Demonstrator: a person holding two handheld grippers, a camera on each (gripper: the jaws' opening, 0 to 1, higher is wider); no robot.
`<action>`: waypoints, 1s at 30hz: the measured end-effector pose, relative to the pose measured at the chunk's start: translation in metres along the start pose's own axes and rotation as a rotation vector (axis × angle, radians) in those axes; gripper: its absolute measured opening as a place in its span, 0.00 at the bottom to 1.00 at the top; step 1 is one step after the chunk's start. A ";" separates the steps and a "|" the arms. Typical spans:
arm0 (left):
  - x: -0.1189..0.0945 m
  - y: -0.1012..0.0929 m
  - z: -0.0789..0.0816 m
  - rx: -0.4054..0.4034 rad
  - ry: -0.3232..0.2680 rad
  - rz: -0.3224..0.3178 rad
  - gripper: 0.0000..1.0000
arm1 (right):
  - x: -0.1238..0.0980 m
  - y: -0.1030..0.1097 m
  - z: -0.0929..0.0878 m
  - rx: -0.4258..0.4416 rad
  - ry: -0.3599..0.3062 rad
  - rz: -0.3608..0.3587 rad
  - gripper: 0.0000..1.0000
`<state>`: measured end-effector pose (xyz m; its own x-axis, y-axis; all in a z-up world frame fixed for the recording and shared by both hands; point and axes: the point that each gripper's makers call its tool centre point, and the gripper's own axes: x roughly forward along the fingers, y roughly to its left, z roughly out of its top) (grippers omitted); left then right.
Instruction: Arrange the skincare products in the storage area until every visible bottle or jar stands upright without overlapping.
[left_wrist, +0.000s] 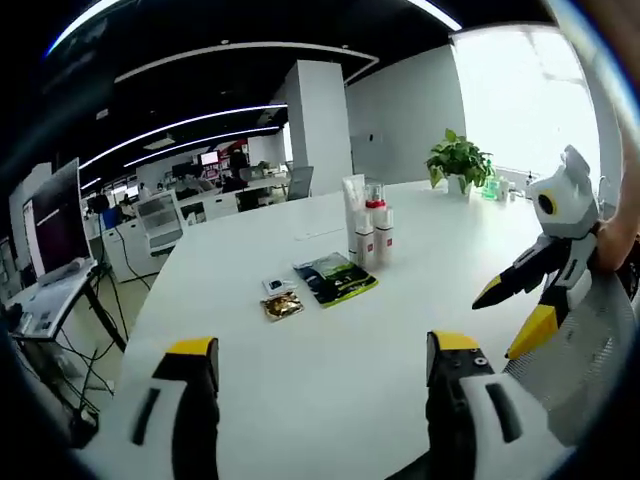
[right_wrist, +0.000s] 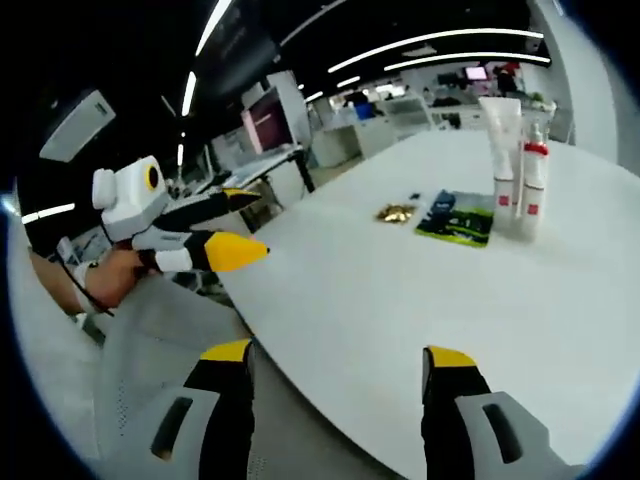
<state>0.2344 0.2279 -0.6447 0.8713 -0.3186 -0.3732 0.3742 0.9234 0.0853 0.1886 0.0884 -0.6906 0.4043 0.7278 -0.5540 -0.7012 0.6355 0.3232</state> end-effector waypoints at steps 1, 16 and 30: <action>0.000 0.000 0.000 -0.004 0.000 -0.001 0.80 | -0.002 -0.001 0.003 0.001 -0.013 -0.007 0.71; 0.004 -0.005 -0.007 -0.026 0.034 -0.020 0.79 | -0.006 -0.005 0.011 -0.041 -0.062 -0.036 0.71; 0.006 -0.006 -0.010 -0.016 0.055 -0.008 0.77 | -0.007 -0.006 0.007 -0.067 -0.047 -0.031 0.69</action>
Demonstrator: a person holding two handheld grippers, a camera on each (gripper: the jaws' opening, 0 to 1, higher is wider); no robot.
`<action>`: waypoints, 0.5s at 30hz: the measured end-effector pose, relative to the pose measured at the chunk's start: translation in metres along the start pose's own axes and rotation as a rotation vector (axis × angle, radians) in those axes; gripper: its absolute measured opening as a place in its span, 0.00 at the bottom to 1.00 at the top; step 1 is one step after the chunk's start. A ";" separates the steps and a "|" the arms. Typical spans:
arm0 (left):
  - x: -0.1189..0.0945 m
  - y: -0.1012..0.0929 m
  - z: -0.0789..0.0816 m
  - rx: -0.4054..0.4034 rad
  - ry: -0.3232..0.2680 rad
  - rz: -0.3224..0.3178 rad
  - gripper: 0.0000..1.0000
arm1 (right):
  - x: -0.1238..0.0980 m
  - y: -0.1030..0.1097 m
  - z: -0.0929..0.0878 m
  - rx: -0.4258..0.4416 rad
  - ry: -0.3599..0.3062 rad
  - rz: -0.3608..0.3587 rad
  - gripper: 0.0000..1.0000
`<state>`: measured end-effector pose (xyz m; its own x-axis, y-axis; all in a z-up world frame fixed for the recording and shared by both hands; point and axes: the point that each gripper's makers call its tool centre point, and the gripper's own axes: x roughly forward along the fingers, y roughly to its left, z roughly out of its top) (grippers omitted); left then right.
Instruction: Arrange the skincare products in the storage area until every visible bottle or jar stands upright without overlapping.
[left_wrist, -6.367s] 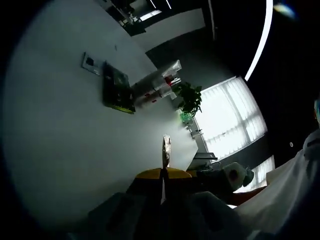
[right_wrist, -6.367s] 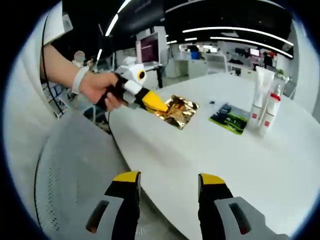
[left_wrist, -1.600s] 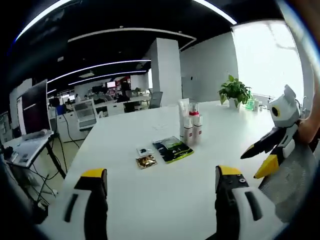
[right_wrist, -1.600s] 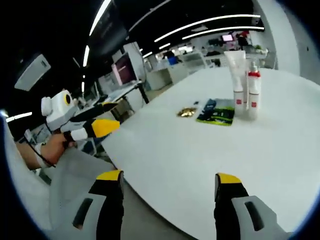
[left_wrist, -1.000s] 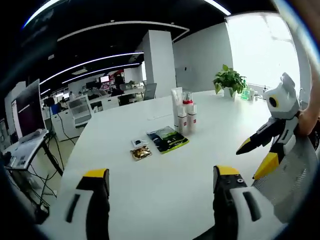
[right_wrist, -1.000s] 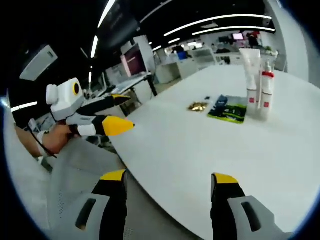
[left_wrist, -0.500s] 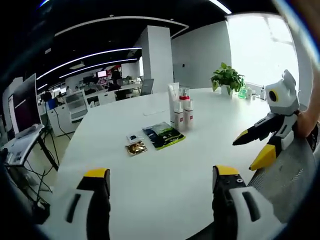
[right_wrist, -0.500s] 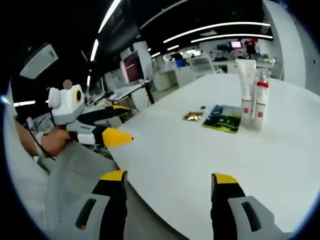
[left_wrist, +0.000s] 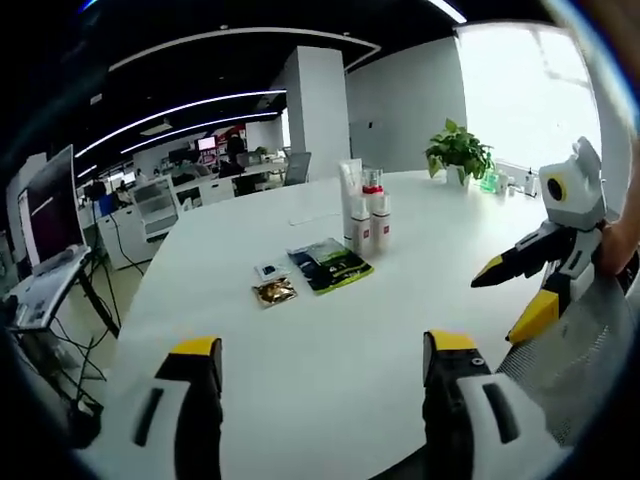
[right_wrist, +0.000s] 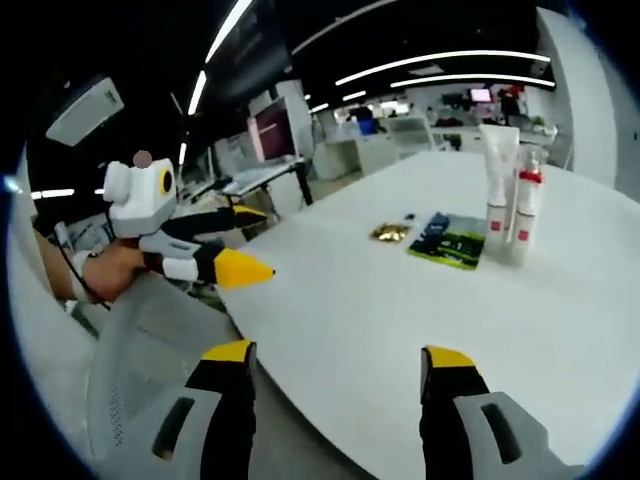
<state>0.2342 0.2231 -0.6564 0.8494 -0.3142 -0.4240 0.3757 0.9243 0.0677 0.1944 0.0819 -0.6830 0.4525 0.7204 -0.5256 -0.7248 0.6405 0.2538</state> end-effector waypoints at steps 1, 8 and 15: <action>0.001 -0.001 -0.002 0.008 0.008 -0.001 0.76 | 0.000 0.000 -0.001 -0.002 0.006 -0.001 0.69; 0.002 -0.003 -0.008 0.005 0.039 -0.017 0.76 | 0.004 0.001 -0.009 0.008 0.040 0.009 0.68; 0.001 0.001 -0.004 0.011 0.025 0.006 0.75 | 0.004 0.000 -0.012 -0.003 0.058 0.006 0.67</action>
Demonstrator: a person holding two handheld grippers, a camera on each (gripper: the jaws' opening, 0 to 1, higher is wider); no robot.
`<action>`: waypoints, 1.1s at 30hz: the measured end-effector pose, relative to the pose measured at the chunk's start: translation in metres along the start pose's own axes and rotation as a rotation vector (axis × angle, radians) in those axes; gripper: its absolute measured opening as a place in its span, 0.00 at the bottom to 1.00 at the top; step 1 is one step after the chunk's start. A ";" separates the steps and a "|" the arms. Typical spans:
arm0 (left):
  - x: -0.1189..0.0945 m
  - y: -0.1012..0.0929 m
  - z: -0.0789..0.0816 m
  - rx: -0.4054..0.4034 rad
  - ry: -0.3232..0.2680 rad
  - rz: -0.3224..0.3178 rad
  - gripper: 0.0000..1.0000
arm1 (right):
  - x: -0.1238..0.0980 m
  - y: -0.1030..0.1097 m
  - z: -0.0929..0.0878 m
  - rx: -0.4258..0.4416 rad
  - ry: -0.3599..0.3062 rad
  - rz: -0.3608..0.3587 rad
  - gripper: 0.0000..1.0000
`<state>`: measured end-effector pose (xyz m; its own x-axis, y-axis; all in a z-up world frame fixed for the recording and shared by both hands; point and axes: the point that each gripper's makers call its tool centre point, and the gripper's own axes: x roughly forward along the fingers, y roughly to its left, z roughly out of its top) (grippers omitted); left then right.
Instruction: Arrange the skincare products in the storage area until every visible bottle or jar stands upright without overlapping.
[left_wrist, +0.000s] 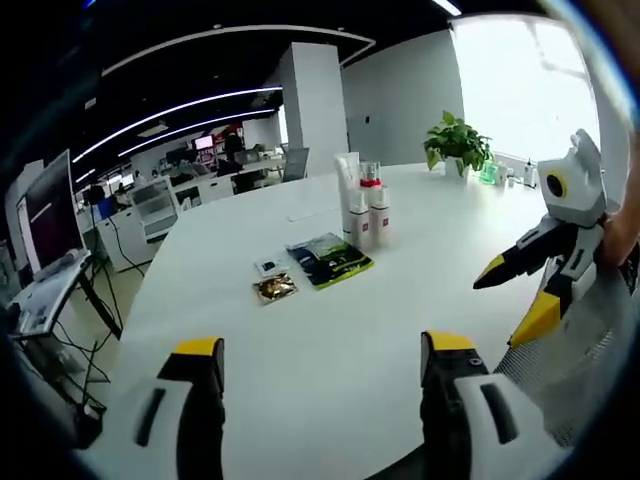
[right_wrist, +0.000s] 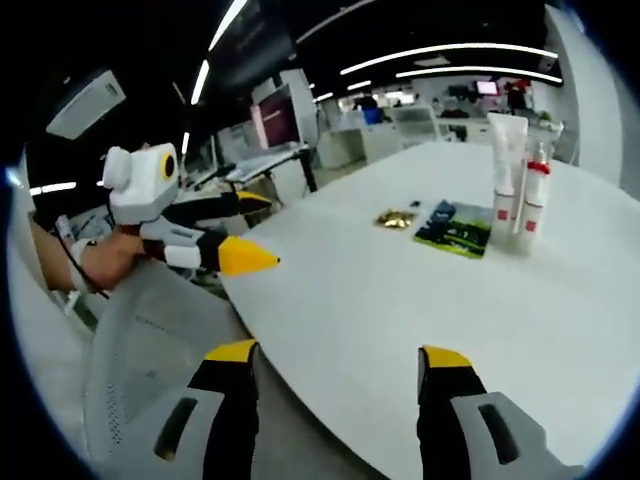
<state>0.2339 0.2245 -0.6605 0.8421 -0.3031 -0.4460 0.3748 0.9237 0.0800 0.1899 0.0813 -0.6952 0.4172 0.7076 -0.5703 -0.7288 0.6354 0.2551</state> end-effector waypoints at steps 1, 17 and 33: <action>0.000 0.000 0.000 0.000 0.000 -0.001 0.75 | 0.000 -0.001 -0.001 0.003 0.001 -0.002 0.67; 0.001 -0.002 -0.004 0.023 0.022 0.001 0.72 | 0.000 0.001 -0.006 -0.001 0.026 0.004 0.64; 0.001 -0.006 -0.011 0.066 0.047 -0.034 0.69 | -0.004 -0.003 0.002 -0.025 0.003 -0.036 0.60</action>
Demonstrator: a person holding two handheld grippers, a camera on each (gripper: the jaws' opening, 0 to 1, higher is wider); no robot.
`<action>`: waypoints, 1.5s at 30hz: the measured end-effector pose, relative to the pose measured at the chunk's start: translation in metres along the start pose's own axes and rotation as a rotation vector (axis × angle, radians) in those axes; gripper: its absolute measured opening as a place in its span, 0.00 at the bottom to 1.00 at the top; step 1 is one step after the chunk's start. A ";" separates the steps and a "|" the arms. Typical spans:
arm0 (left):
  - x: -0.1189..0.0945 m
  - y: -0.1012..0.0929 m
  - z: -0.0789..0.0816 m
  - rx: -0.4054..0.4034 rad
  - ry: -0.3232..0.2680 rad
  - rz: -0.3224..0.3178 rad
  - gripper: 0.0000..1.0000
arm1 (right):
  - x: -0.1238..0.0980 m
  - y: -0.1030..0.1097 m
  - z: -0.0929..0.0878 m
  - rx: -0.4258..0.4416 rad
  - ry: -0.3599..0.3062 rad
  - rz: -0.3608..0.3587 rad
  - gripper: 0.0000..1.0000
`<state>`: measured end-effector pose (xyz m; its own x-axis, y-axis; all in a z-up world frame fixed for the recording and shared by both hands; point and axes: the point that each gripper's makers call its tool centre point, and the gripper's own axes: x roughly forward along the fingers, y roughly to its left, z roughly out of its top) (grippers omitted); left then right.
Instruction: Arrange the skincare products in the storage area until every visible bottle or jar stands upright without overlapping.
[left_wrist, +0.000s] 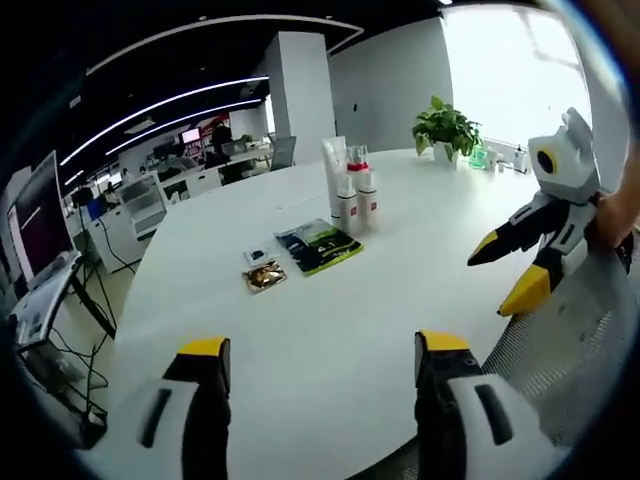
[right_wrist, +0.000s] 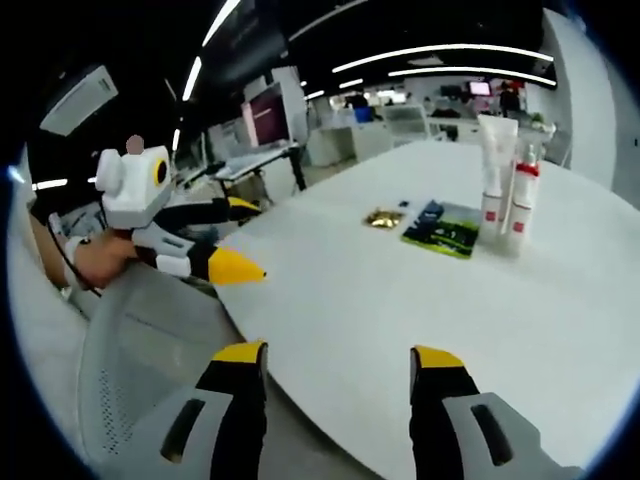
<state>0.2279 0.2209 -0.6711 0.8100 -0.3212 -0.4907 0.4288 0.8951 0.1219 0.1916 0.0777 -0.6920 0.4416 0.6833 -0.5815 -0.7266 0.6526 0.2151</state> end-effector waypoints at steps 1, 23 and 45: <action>0.000 0.001 0.000 -0.003 -0.002 0.003 0.69 | 0.000 0.001 0.000 -0.008 0.001 0.004 0.59; 0.002 -0.015 -0.002 -0.016 0.001 -0.072 0.77 | -0.001 0.000 0.009 -0.057 -0.040 -0.013 0.67; 0.002 -0.017 0.008 -0.139 -0.043 -0.089 0.90 | -0.018 -0.034 0.033 -0.017 -0.168 -0.163 0.95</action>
<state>0.2252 0.2027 -0.6673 0.7888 -0.4113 -0.4567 0.4425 0.8957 -0.0424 0.2258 0.0536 -0.6626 0.6340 0.6154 -0.4684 -0.6468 0.7539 0.1151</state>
